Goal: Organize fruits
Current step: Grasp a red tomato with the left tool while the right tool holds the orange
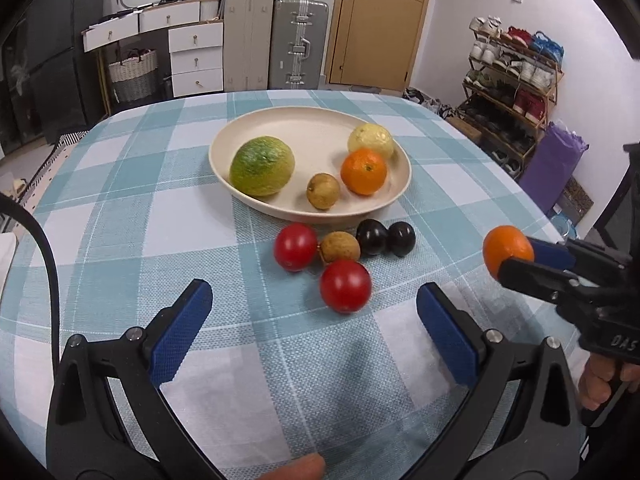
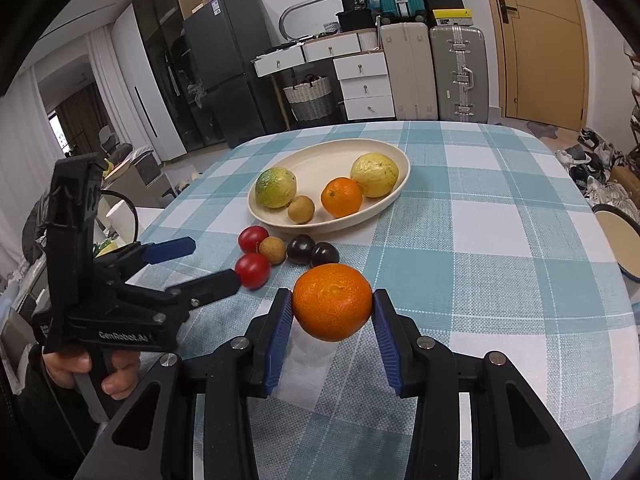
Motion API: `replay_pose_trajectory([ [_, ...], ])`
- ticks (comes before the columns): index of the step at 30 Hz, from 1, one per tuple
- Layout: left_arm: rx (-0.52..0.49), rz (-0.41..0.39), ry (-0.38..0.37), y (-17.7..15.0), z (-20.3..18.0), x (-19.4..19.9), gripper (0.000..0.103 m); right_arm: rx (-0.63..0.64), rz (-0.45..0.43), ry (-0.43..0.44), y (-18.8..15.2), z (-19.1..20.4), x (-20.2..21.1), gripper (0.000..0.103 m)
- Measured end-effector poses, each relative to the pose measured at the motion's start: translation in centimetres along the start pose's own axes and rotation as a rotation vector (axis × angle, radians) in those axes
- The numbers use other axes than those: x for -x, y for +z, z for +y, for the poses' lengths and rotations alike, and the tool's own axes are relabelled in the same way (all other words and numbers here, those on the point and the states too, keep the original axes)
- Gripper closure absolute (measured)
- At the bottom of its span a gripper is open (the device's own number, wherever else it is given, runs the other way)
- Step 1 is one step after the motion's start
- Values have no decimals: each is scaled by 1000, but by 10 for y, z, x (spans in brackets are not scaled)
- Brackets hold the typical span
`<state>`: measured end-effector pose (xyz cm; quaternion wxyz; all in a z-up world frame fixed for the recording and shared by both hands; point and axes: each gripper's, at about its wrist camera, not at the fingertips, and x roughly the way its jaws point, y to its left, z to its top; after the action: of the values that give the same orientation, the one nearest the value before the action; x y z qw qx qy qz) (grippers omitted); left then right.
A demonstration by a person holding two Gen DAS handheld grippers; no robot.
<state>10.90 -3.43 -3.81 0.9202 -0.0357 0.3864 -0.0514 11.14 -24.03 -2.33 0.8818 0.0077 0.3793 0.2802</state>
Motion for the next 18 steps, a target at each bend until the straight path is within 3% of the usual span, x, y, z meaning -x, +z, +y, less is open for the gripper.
replay_pose_trajectory([
  [4,-17,42,-3,0,-6,-10,17,-9,-11,2,1,-3,3,62],
  [8,10,79,-59,1,-5,-18,42,-34,-12,25,2,-8,5,62],
  [11,5,101,-57,1,-8,-24,58,-38,-12,21,3,-9,6,62],
  [14,-4,98,-62,1,-11,-25,66,-43,-16,19,3,-11,7,62],
  [18,-22,100,-57,2,-17,-28,67,-45,-16,20,3,-11,8,62],
])
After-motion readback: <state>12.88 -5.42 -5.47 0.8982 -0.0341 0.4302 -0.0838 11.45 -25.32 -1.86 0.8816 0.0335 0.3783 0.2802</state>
